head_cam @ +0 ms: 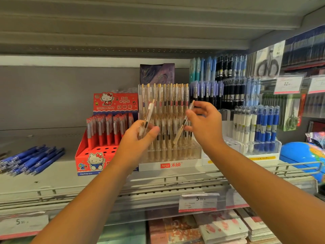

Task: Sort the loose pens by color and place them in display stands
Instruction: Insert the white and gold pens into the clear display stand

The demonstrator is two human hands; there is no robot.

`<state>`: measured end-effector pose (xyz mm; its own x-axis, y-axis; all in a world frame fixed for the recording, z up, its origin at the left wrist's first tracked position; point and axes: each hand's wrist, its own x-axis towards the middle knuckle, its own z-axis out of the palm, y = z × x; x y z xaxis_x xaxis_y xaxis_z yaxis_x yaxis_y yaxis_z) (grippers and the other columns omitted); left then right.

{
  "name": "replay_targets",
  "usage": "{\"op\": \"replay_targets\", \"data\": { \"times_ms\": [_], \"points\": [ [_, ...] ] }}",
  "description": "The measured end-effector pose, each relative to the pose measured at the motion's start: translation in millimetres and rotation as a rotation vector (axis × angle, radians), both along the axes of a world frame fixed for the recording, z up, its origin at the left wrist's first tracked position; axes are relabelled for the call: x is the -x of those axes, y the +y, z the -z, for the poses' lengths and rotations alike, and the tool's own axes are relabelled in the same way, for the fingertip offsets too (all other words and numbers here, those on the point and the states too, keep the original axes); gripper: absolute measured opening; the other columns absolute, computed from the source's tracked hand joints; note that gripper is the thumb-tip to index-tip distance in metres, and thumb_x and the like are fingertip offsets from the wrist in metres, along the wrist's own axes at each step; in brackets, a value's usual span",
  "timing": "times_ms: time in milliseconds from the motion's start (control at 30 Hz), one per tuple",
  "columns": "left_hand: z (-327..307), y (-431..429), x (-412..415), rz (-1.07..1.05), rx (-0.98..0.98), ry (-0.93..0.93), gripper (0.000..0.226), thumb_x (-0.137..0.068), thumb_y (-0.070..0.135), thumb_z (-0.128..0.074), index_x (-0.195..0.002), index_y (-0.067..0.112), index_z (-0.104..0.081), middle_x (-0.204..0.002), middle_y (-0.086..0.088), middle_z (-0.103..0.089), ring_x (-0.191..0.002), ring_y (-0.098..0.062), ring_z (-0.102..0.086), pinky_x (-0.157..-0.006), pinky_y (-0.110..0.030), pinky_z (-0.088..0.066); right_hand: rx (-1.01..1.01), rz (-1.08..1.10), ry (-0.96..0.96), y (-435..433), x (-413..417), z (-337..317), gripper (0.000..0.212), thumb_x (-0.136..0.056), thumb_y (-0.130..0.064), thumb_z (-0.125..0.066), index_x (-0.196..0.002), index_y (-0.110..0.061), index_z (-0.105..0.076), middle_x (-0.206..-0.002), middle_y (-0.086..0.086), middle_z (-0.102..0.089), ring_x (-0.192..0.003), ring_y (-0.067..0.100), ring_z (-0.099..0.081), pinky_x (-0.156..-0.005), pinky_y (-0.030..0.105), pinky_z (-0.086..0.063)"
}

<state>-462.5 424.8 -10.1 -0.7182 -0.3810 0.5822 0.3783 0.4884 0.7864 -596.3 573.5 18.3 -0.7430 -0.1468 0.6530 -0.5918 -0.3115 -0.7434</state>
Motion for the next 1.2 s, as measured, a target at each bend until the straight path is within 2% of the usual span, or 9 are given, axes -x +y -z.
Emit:
{"op": "replay_targets", "data": {
  "times_ms": [100, 233, 333, 467, 667, 833, 967, 1100, 1200],
  "points": [
    [0, -2, 0, 0.122, -0.139, -0.020, 0.010, -0.083, 0.028, -0.052, -0.089, 0.033, -0.058, -0.065, 0.008, -0.045, -0.052, -0.007, -0.036, -0.044, -0.020, -0.029, 0.009, 0.090, 0.039, 4, 10, 6, 0.023, -0.093, -0.013, -0.066, -0.111, -0.022, -0.058, -0.095, -0.002, -0.063, -0.087, 0.016, -0.069, -0.060, 0.034, -0.061],
    [0, -2, 2, 0.047, -0.157, -0.051, 0.016, -0.093, 0.011, -0.041, -0.095, 0.022, -0.053, -0.079, -0.007, -0.044, -0.056, -0.011, -0.034, -0.041, -0.019, -0.029, 0.015, 0.163, 0.104, 5, 17, 8, 0.023, -0.092, -0.013, -0.066, -0.111, -0.022, -0.058, -0.093, -0.006, -0.063, -0.088, 0.015, -0.067, -0.059, 0.035, -0.061],
    [-1, 1, 3, 0.035, -0.127, -0.054, 0.021, -0.100, 0.014, -0.040, -0.096, 0.026, -0.057, -0.072, 0.000, -0.052, -0.054, -0.010, -0.041, -0.044, -0.023, -0.031, -0.045, 0.203, 0.182, 2, 16, 9, 0.022, -0.091, -0.014, -0.068, -0.108, -0.023, -0.058, -0.093, -0.011, -0.062, -0.085, 0.009, -0.064, -0.064, 0.040, -0.061],
    [-1, 5, 2, 0.043, -0.104, -0.028, 0.018, -0.104, 0.018, -0.042, -0.110, 0.027, -0.056, -0.075, 0.007, -0.067, -0.059, -0.010, -0.057, -0.048, -0.023, -0.046, -0.124, 0.213, 0.225, 0, 15, 11, 0.021, -0.090, -0.016, -0.069, -0.104, -0.025, -0.057, -0.089, -0.017, -0.060, -0.084, -0.001, -0.061, -0.070, 0.043, -0.060],
    [-2, 8, 0, 0.105, -0.147, 0.007, 0.023, -0.101, 0.008, -0.048, -0.115, 0.025, -0.055, -0.084, -0.005, -0.073, -0.070, -0.019, -0.069, -0.059, -0.031, -0.059, -0.252, 0.163, 0.218, -4, 18, 16, 0.011, -0.091, -0.017, -0.069, -0.096, -0.022, -0.060, -0.086, -0.008, -0.064, -0.083, 0.013, -0.065, -0.057, 0.026, -0.060],
    [-2, 8, 1, 0.123, -0.148, -0.026, 0.026, -0.098, 0.006, -0.053, -0.118, 0.022, -0.058, -0.090, -0.006, -0.075, -0.080, -0.023, -0.073, -0.064, -0.034, -0.061, -0.422, 0.187, 0.235, -7, 21, 18, 0.008, -0.092, -0.020, -0.067, -0.098, -0.022, -0.061, -0.086, -0.013, -0.061, -0.082, 0.010, -0.063, -0.072, 0.038, -0.060],
    [0, 8, 1, 0.142, -0.133, -0.057, 0.027, -0.097, 0.006, -0.056, -0.121, 0.018, -0.057, -0.092, -0.007, -0.075, -0.083, -0.025, -0.073, -0.066, -0.037, -0.062, -0.464, 0.271, 0.282, -5, 20, 15, 0.006, -0.092, -0.027, -0.066, -0.097, -0.025, -0.063, -0.081, -0.018, -0.060, -0.076, 0.000, -0.059, -0.063, 0.018, -0.046],
    [0, 7, 2, 0.138, -0.129, -0.058, 0.029, -0.097, 0.005, -0.056, -0.123, 0.017, -0.057, -0.093, -0.006, -0.075, -0.083, -0.024, -0.074, -0.065, -0.037, -0.062, -0.437, 0.345, 0.316, -4, 13, 13, 0.012, -0.094, -0.028, -0.059, -0.105, -0.026, -0.065, -0.097, -0.009, -0.062, -0.077, -0.001, -0.055, -0.067, 0.018, -0.044],
    [0, 6, 2, 0.143, -0.121, -0.053, 0.029, -0.097, 0.004, -0.056, -0.122, 0.018, -0.058, -0.093, -0.006, -0.075, -0.083, -0.024, -0.074, -0.064, -0.036, -0.062, -0.273, 0.285, 0.339, -5, -3, 6, 0.018, -0.094, -0.026, -0.060, -0.111, -0.024, -0.057, -0.098, -0.008, -0.059, -0.075, 0.005, -0.055, -0.064, 0.015, -0.045]
  ]
}}
